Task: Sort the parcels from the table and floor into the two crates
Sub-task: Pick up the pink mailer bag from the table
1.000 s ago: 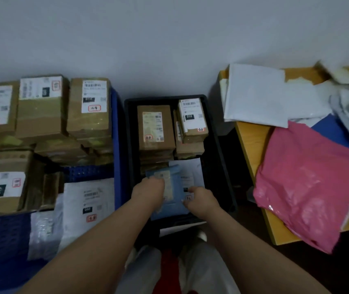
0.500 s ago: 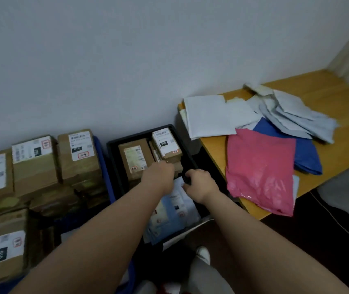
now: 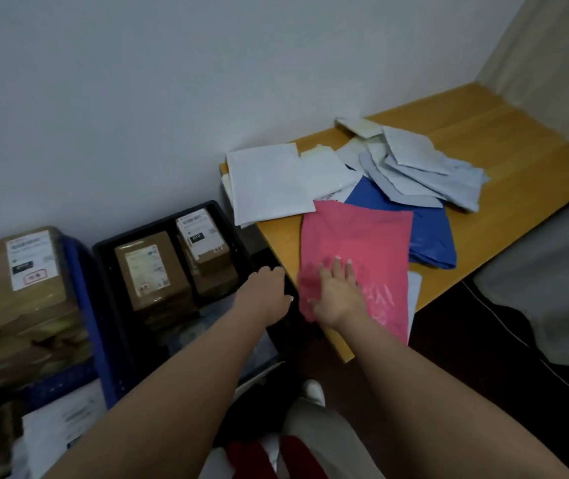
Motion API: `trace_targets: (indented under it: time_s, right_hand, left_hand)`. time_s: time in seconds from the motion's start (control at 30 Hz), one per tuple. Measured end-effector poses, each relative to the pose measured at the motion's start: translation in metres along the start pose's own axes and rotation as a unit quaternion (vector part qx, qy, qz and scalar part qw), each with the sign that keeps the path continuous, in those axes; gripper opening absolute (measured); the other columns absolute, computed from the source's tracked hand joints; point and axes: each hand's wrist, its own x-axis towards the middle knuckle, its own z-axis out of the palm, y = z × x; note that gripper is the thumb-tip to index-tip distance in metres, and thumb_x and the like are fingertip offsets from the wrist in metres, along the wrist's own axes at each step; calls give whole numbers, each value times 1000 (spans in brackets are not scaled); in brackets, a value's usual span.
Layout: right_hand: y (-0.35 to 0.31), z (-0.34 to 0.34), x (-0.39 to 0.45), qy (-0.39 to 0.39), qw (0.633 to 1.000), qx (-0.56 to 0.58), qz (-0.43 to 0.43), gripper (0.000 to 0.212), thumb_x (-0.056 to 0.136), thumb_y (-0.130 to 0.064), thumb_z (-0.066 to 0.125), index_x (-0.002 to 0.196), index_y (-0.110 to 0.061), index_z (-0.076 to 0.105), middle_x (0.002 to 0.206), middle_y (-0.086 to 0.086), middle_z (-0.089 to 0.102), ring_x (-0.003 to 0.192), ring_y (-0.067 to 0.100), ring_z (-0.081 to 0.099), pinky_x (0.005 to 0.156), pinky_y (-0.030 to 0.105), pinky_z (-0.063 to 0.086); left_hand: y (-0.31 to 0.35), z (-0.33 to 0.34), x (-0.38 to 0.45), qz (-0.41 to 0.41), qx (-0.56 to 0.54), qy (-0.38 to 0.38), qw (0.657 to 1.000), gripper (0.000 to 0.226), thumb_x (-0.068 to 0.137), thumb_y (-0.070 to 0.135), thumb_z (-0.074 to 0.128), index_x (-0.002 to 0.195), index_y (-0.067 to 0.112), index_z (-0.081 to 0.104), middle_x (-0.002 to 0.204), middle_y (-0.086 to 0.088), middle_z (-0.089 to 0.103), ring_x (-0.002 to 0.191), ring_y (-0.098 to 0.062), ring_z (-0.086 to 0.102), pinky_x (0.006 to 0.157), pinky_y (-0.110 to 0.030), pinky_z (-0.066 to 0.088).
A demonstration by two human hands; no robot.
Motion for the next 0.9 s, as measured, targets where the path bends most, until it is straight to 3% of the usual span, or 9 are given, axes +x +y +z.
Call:
trace_targets:
  time_s: [0.17, 0.3, 0.43, 0.6, 0.8, 0.9]
  right_hand:
    - [82, 1, 22, -112, 993, -38, 10, 110, 83, -40, 69, 153, -25, -14, 158, 3, -28, 142, 38, -29, 117, 59, 3]
    - [128, -4, 37, -122, 991, -48, -14, 125, 77, -33, 78, 150, -24, -24, 156, -2, -33, 139, 34, -35, 116, 62, 4]
    - [149, -18, 58, -120, 992, -30, -21, 130, 73, -34, 81, 150, -21, -23, 157, -3, -31, 140, 33, -34, 115, 61, 5]
    - [162, -32, 77, -114, 993, 30, -24, 125, 73, -38, 81, 153, -20, -13, 160, -6, -20, 143, 28, -29, 117, 56, 7]
    - [168, -27, 75, -41, 984, 169, -40, 98, 84, -21, 71, 156, -18, 4, 163, 0, 1, 146, 23, -22, 119, 34, 11]
    - [169, -28, 71, -22, 977, 212, -15, 87, 87, -19, 66, 155, -24, 11, 162, 9, -4, 149, 25, -4, 116, 33, 18]
  left_hand:
    - [48, 34, 34, -33, -86, -37, 995, 47, 96, 33, 50, 139, 16, 39, 127, -13, 47, 112, -28, 50, 90, -37, 46]
    - [75, 45, 59, -78, -112, -53, 989, 66, 94, 40, 55, 148, 14, 27, 141, -14, 39, 124, -31, 46, 92, -34, 41]
    - [100, 45, 79, -95, -145, -44, 984, 68, 94, 38, 57, 149, 14, 24, 142, -15, 40, 124, -31, 46, 90, -32, 42]
    - [120, 42, 98, -126, -212, -39, 968, 67, 98, 28, 53, 150, 5, 17, 148, -16, 38, 131, -30, 42, 99, -31, 39]
    - [138, 52, 115, -202, -368, -16, 907, 49, 98, 15, 52, 140, 2, 31, 140, -17, 45, 126, -30, 47, 102, -36, 40]
    - [138, 58, 116, -208, -377, 6, 903, 44, 95, 11, 56, 136, 2, 40, 135, -17, 51, 123, -31, 50, 100, -36, 42]
